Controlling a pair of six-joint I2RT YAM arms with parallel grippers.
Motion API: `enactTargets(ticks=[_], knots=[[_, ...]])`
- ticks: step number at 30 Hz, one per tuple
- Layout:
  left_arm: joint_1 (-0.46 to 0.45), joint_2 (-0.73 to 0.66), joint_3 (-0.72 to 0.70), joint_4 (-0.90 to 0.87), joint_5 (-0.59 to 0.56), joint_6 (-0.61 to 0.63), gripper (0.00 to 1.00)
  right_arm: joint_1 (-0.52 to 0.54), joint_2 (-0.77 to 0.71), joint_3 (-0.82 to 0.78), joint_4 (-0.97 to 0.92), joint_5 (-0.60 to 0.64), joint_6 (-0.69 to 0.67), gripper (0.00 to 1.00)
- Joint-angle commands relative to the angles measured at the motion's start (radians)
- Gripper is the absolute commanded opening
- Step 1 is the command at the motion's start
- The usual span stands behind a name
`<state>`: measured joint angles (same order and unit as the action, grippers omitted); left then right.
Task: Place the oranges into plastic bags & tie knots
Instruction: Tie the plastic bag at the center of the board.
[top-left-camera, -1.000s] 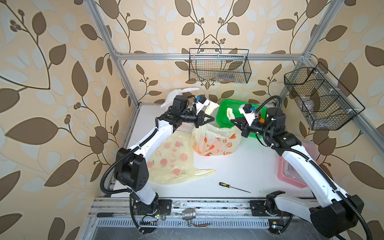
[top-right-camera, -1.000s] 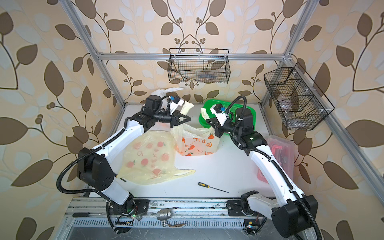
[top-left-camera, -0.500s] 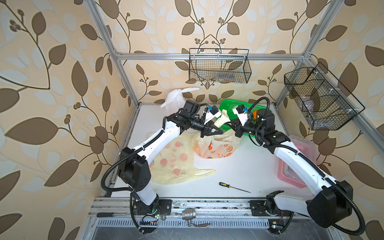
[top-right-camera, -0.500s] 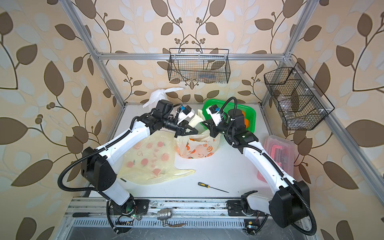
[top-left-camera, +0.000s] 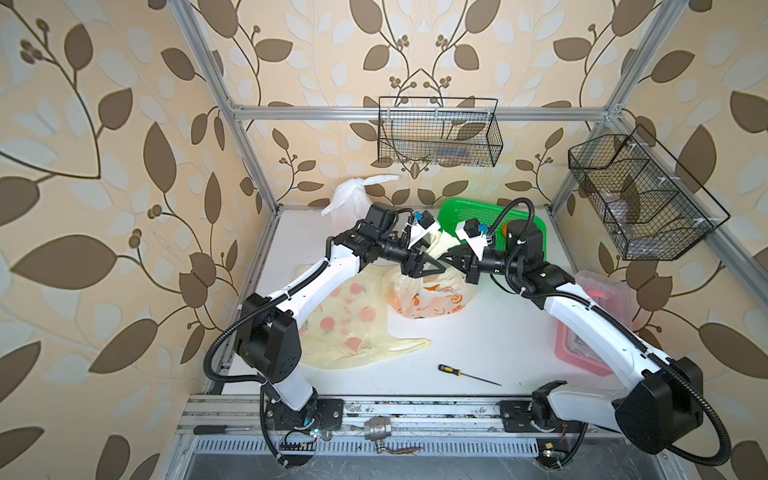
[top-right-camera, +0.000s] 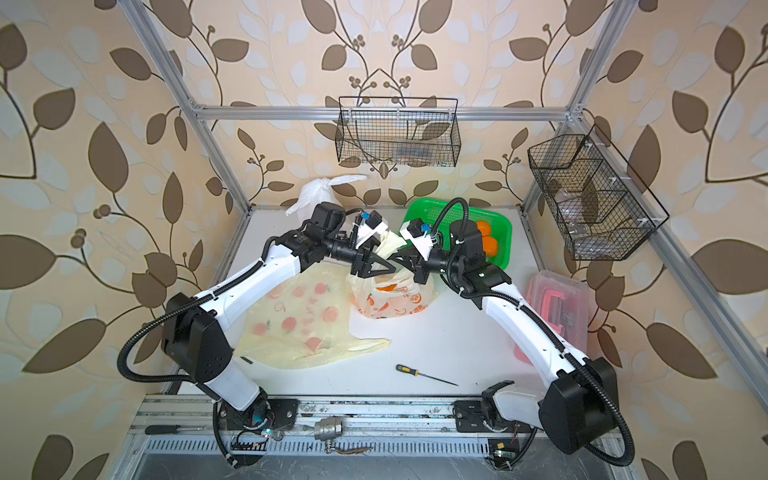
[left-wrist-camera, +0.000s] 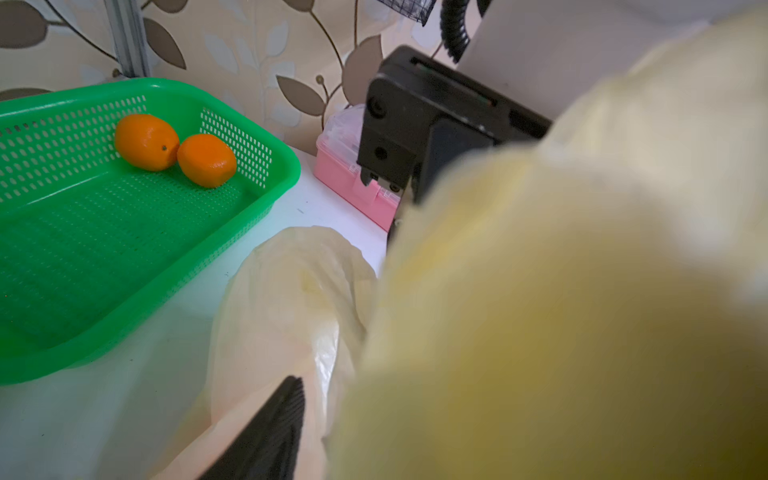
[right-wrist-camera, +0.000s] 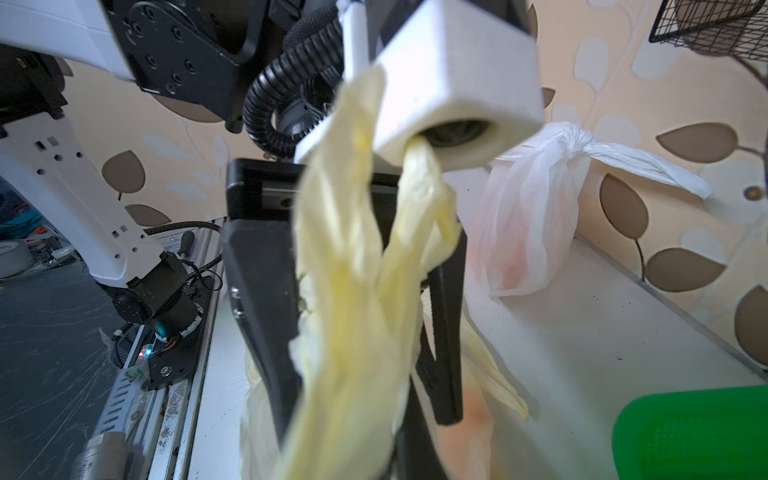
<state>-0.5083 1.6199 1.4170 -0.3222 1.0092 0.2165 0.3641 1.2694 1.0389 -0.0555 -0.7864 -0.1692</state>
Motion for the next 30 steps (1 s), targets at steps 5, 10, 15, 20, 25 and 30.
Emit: enactTargets(ticks=[5, 10, 15, 20, 25, 30], knots=[[0.033, -0.133, -0.067, 0.139, -0.074, -0.066, 0.9, 0.019, 0.022, 0.007, 0.013, -0.036, -0.038, 0.0], [0.038, -0.145, -0.069, 0.14, -0.087, -0.073, 0.98, 0.028, 0.025, 0.008, 0.026, -0.037, -0.034, 0.0], [0.043, -0.154, -0.095, 0.212, -0.109, -0.12, 0.99, 0.03, 0.025, 0.006, 0.014, -0.047, -0.045, 0.0], [0.042, -0.122, -0.075, 0.236, -0.048, -0.146, 0.99, 0.036, 0.026, 0.009, 0.008, -0.07, -0.052, 0.0], [0.042, -0.105, -0.07, 0.278, 0.018, -0.171, 0.9, 0.052, 0.038, 0.026, -0.017, -0.073, -0.068, 0.0], [0.042, -0.091, -0.069, 0.306, 0.076, -0.197, 0.73, 0.055, 0.041, 0.026, 0.008, -0.053, -0.047, 0.0]])
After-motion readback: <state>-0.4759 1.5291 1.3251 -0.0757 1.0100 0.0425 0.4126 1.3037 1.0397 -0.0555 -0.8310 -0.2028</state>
